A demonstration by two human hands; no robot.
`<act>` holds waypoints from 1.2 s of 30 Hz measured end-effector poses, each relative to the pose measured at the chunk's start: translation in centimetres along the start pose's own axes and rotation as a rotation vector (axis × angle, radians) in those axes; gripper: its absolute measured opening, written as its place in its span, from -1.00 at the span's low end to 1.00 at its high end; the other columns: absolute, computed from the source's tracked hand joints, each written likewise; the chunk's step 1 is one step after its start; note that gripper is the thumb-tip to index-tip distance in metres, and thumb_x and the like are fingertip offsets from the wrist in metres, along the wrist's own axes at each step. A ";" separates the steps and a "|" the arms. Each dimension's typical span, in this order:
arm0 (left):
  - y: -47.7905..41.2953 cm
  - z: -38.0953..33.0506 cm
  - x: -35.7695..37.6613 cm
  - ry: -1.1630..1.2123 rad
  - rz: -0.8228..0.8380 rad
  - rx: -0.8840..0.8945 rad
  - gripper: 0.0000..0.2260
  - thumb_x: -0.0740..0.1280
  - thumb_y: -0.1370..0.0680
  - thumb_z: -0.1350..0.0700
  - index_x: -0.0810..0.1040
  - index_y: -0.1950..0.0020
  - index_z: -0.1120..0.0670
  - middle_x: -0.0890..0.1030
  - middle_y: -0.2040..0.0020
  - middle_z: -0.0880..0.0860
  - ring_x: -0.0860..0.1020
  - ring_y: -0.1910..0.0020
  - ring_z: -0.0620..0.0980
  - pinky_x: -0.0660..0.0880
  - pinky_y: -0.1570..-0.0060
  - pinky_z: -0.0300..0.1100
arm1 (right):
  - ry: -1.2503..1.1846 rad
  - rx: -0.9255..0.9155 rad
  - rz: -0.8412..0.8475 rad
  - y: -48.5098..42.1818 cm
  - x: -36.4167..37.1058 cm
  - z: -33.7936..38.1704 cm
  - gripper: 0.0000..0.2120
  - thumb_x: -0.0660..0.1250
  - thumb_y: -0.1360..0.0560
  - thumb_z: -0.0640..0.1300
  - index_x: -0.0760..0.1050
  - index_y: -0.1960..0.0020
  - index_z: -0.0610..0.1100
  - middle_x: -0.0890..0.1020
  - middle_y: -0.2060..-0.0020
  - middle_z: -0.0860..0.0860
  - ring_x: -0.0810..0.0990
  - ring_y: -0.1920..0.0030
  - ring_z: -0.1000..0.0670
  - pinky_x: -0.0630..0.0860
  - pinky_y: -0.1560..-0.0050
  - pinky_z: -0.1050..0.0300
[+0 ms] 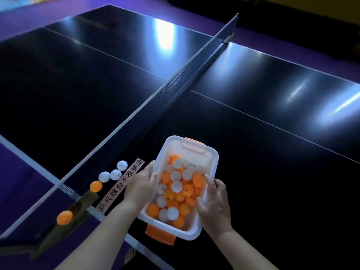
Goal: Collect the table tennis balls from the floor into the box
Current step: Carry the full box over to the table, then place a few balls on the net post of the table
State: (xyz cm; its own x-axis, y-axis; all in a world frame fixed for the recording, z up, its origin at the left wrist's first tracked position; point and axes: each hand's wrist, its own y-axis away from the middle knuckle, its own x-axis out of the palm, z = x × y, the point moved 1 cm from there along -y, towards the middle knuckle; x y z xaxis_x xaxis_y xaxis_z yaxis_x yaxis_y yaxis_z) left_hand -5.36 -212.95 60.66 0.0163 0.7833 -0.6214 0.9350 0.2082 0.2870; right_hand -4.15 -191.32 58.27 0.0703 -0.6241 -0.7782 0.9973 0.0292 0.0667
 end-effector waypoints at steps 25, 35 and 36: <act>5.4 22.2 -8.9 -0.636 -0.230 -0.058 -0.42 0.63 -0.11 0.32 0.60 -0.11 0.20 0.62 -0.09 0.17 0.59 -0.10 0.17 0.56 -0.04 0.06 | 0.122 -0.411 -0.160 -2.8 7.0 12.3 -0.51 0.30 -0.33 -0.26 0.41 -0.26 -0.22 0.47 -0.18 -0.18 0.34 -0.23 -0.11 0.24 -0.32 -0.02; 6.0 23.4 -9.1 -0.749 -0.243 0.033 -0.49 0.60 -0.04 0.42 0.64 0.05 0.22 0.63 0.11 0.17 0.61 0.11 0.18 0.59 0.10 0.04 | 0.050 -0.342 -0.056 -2.5 7.5 12.3 -0.47 0.38 -0.37 -0.39 0.37 -0.30 -0.16 0.35 -0.23 -0.04 0.41 -0.27 -0.15 0.45 -0.22 -0.22; 6.0 23.0 -9.2 -0.705 -0.259 0.061 -0.51 0.60 -0.07 0.41 0.62 0.04 0.22 0.62 0.12 0.17 0.59 0.14 0.16 0.59 0.14 0.01 | 0.039 -0.320 -0.058 -2.5 7.3 12.3 -0.48 0.37 -0.38 -0.39 0.38 -0.30 -0.16 0.36 -0.24 -0.06 0.41 -0.27 -0.13 0.45 -0.22 -0.21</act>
State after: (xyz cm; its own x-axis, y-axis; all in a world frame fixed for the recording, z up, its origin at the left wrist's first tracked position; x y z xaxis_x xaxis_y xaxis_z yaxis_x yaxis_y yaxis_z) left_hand 8.25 -232.40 51.29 -0.0031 0.1491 -0.9888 0.9574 0.2858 0.0401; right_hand -6.32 -205.53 60.07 0.0073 -0.6014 -0.7989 0.9547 0.2417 -0.1733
